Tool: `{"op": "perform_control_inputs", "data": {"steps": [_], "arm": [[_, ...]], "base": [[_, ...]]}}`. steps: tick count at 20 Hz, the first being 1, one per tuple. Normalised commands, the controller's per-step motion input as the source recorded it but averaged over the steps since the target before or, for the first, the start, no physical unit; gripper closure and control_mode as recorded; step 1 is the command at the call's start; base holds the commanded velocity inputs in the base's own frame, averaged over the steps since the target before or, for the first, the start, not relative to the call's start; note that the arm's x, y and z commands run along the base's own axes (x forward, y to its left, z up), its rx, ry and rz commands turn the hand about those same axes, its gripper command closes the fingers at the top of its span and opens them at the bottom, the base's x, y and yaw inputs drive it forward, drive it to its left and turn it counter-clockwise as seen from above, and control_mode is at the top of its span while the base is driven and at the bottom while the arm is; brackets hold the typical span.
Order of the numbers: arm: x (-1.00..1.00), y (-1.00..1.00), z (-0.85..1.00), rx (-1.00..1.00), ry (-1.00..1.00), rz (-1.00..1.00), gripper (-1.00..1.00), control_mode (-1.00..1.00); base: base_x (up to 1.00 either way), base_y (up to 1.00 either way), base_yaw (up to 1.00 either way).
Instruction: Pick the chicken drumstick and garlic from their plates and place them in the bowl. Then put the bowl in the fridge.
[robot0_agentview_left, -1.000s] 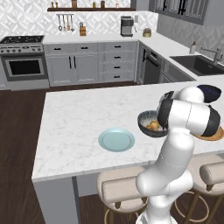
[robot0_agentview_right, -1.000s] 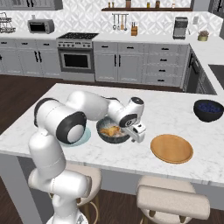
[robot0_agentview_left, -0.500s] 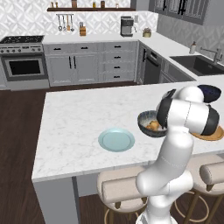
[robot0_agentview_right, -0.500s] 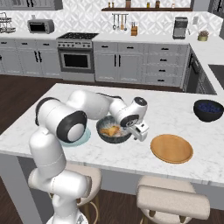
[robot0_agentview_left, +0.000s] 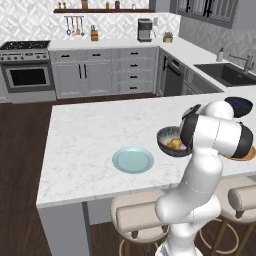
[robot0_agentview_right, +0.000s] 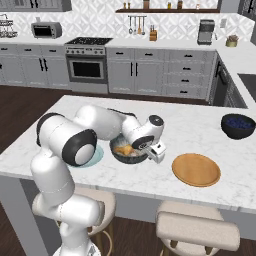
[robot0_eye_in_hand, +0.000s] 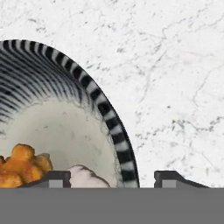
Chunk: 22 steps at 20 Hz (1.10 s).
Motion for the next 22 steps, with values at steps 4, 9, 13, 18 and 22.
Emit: {"op": "perform_control_inputs", "data": {"steps": [4, 9, 13, 18, 22], "arm": [[0.0, 0.01, 0.0, 0.0, 0.0, -0.01, 1.0, -1.0], [-0.04, 0.1, 0.03, 0.03, 0.12, -0.12, 1.0, -1.0], [-0.24, 0.2, 0.44, 0.1, 0.11, -0.4, 1.0, -1.0], [-0.12, 0.33, 0.7, 0.03, 0.0, -0.36, 1.0, -1.0], [-0.14, 0.62, 0.82, 0.0, 0.0, -0.2, 1.0, -1.0]], "base": [[0.0, 0.0, 0.0], [0.0, 0.0, 0.0], [0.0, 0.0, 0.0], [0.0, 0.0, 0.0], [0.0, 0.0, 0.0]]}}
